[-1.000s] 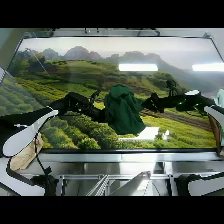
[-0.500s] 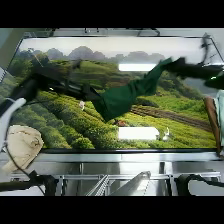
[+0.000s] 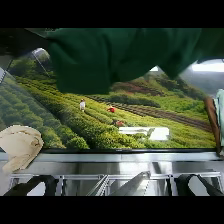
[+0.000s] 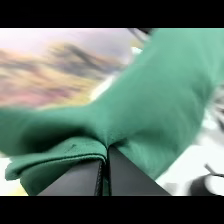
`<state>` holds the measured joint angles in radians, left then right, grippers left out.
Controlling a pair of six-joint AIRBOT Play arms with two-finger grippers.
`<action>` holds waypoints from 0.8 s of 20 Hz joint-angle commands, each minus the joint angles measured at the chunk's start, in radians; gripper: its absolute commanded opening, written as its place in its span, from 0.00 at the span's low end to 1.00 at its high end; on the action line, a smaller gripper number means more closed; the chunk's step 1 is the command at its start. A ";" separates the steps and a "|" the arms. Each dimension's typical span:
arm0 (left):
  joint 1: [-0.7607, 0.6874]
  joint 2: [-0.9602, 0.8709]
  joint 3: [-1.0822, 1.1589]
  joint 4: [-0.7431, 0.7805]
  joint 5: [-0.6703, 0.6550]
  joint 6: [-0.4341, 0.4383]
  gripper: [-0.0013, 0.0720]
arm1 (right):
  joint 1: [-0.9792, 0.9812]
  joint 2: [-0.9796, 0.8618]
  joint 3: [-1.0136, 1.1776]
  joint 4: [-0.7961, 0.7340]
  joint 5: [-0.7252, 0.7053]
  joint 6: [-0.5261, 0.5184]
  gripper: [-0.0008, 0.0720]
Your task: Fold the shirts.
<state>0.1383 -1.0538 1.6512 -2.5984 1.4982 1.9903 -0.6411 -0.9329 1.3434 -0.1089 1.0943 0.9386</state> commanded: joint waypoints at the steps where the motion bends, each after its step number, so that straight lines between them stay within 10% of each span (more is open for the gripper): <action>1: 0.121 0.136 0.018 0.176 -0.017 -0.052 0.05 | -0.093 0.049 0.003 -0.041 0.006 0.065 0.03; 10: 0.188 0.282 -0.125 0.267 -0.133 -0.036 0.05 | -0.024 0.042 0.003 0.022 0.050 0.044 0.03; 16: 0.174 -0.164 0.024 0.084 -0.130 0.021 0.05 | 0.349 -0.248 0.003 -0.202 -0.153 0.025 0.03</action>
<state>0.3222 -1.0286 1.6230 -2.4020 1.3724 1.9713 -0.4515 -1.0428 1.3457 -0.1982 1.0382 0.9775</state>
